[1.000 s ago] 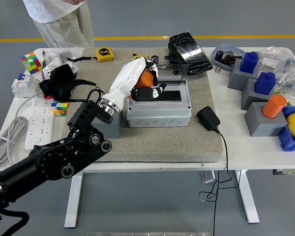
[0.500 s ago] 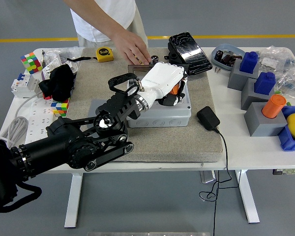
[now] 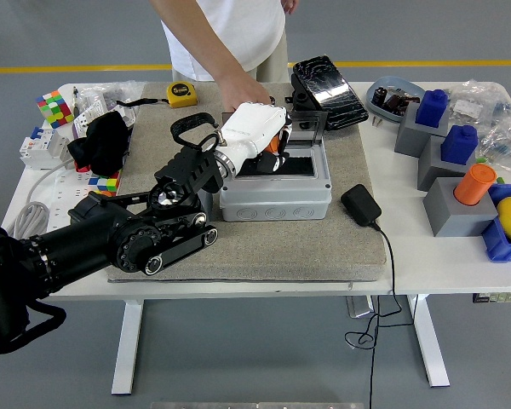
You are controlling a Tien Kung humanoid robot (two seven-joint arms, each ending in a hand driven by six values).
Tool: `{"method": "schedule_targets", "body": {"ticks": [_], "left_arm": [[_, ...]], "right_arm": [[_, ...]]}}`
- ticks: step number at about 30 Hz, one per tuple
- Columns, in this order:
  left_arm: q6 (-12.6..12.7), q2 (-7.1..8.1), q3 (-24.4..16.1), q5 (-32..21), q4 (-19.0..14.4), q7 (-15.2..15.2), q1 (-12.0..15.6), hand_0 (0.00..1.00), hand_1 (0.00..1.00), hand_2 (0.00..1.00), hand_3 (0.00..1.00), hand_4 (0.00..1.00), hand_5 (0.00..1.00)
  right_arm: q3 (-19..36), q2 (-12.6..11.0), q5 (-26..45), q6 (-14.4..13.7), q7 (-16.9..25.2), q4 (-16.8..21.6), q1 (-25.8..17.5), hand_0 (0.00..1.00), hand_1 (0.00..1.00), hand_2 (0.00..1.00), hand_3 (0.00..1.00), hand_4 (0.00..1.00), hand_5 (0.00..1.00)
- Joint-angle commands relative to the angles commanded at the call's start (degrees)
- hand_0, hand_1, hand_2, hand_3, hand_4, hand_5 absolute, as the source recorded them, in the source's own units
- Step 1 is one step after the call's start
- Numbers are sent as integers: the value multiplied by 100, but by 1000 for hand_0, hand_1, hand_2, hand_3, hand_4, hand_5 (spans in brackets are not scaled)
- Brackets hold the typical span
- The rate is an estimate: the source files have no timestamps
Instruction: Fetch the battery,place it into the box,close the lid of the box
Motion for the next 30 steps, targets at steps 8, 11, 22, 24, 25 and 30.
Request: {"method": "schedule_targets", "body": {"ticks": [8,11,22,24,25,30], "left_arm": [[68,0,18,-148,97,-131,36,261,230,236,404,735,2],[106,0,27,-227,83,-207,49,261,230,236,404,735,2],[149,0,35,-336,94,-367,68,698,763,762,855,998,2],[140,0,49,-342,105,-358,66,698,763,762,855,998,2],[136,0,57,-340,105,-351,65,698,763,762,855,998,2],[139,0,50,-329,60,-351,85,706,758,758,859,998,2]], "right_arm": [[18,-4,-1,-1,-2,-2,-4,698,722,716,692,998,695],[25,-3,-1,0,-3,-2,-2,698,722,716,692,998,695],[42,7,-13,-1,1,3,-2,699,722,717,692,998,695],[34,7,-11,1,0,2,-2,699,722,717,692,998,695],[32,7,-13,1,-1,2,-1,699,722,717,692,998,695],[40,8,-7,2,-2,-1,-6,695,722,716,692,998,696]]}}
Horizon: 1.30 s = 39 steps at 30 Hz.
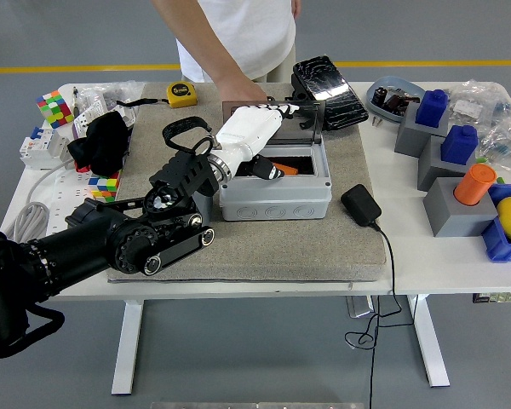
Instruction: Fetch the battery,place it into the box,close the lid of the box
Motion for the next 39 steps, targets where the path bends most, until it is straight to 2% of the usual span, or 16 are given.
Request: {"method": "schedule_targets", "body": {"ticks": [5,7,8,13,14,16,19,20,25,26,31,32,39], "left_arm": [[29,0,-193,59,-185,-52,62,685,739,726,850,998,2],[101,0,-316,30,-283,-175,97,685,739,726,850,998,2],[148,0,-381,3,-328,-257,113,656,678,675,811,998,44],[412,0,-744,-96,-511,-682,170,656,678,675,811,998,44],[438,0,-790,-105,-514,-712,168,668,679,659,783,998,102],[466,0,-850,-161,-478,-742,155,668,679,659,783,998,102],[410,0,-875,-249,-373,-651,119,668,679,659,783,998,102],[400,0,-874,-263,-356,-635,115,760,792,757,828,992,257],[47,0,-871,-310,-172,-169,77,760,792,757,828,992,257],[14,0,-873,-313,-167,-137,75,840,860,811,867,979,362],[-80,0,-907,-351,-105,5,75,840,860,811,867,979,362],[-94,0,-901,-361,-82,26,85,832,859,813,871,961,407],[-138,0,-824,-351,-47,129,188,816,848,804,864,958,413]], "right_arm": [[10,0,-2,-1,0,-3,-13,696,723,716,691,998,696],[10,6,-1,-1,0,-5,-22,696,723,716,691,998,696],[13,8,-5,0,0,-4,-24,699,723,716,691,998,697],[29,24,-15,-1,3,0,-30,699,723,716,691,998,697],[32,26,-17,-2,4,0,-30,699,723,716,692,998,696],[32,27,-19,-2,4,1,-30,699,723,716,692,998,696],[34,24,-17,-3,5,0,-23,699,723,716,692,998,696],[35,24,-16,-4,5,0,-23,699,723,716,692,998,696],[32,22,-3,-3,0,-8,-35,699,723,716,692,998,696],[34,21,-1,-3,0,-9,-37,698,723,716,692,998,697],[28,24,-1,0,-2,-9,-43,698,723,716,692,998,697],[35,27,-9,0,-1,-5,-43,696,723,716,692,998,698],[23,40,-6,1,-4,-5,-56,695,722,716,693,998,698]]}}
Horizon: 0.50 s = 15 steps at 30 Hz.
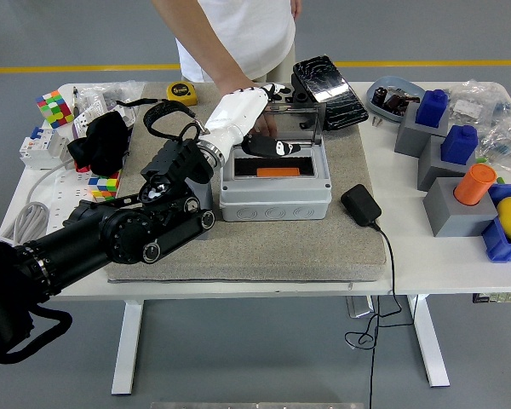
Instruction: Fetch the battery,place it into the box,close the lid of the box
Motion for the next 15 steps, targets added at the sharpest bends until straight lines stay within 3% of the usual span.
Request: {"method": "schedule_targets", "body": {"ticks": [7,15], "left_arm": [[-52,0,79,67,-122,96,138,779,822,790,853,958,415],[-94,133,21,302,-795,226,442,738,779,766,839,956,411]], "right_arm": [[20,-9,-9,1,-3,6,-1,695,723,716,693,998,698],[11,-24,-18,-1,-5,7,-18,695,722,716,693,998,698]]}}
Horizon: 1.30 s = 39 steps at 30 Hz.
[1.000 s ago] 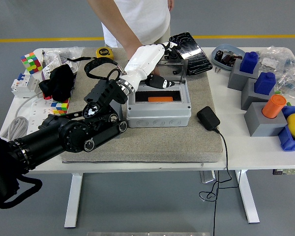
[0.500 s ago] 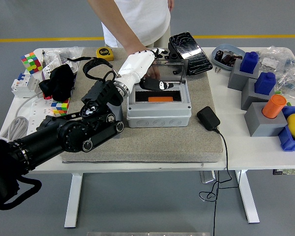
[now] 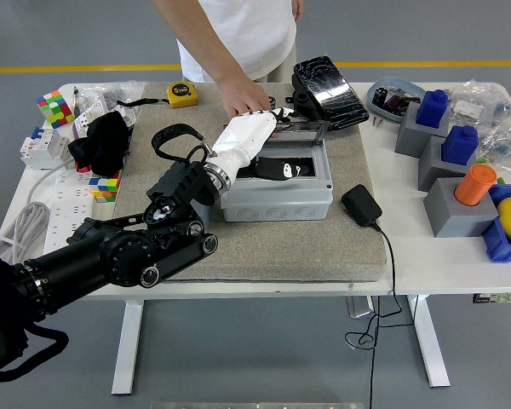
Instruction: Fetch the battery,place it into the box,close the lid of the box
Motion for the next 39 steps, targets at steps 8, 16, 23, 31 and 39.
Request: {"method": "schedule_targets", "body": {"ticks": [8,16,23,31,39], "left_arm": [[-79,193,100,86,-483,152,337,726,760,751,830,956,409],[-92,291,172,89,-746,187,521,704,733,738,816,954,407],[-66,368,-222,198,-951,136,694,703,732,739,816,952,404],[123,544,-1275,310,-1478,-185,1196,703,735,739,810,952,401],[403,763,-2457,-662,-1861,-1083,1886,722,747,742,805,946,382]], "right_arm": [[46,11,-30,-2,5,12,-12,697,722,716,692,998,698],[93,24,-26,0,2,6,-43,696,722,716,692,998,698],[133,33,-45,-4,6,9,-40,698,723,716,691,998,697],[147,51,-41,0,4,-1,-69,696,723,716,692,998,697],[188,61,-61,-3,10,3,-45,698,722,716,692,998,697]]}}
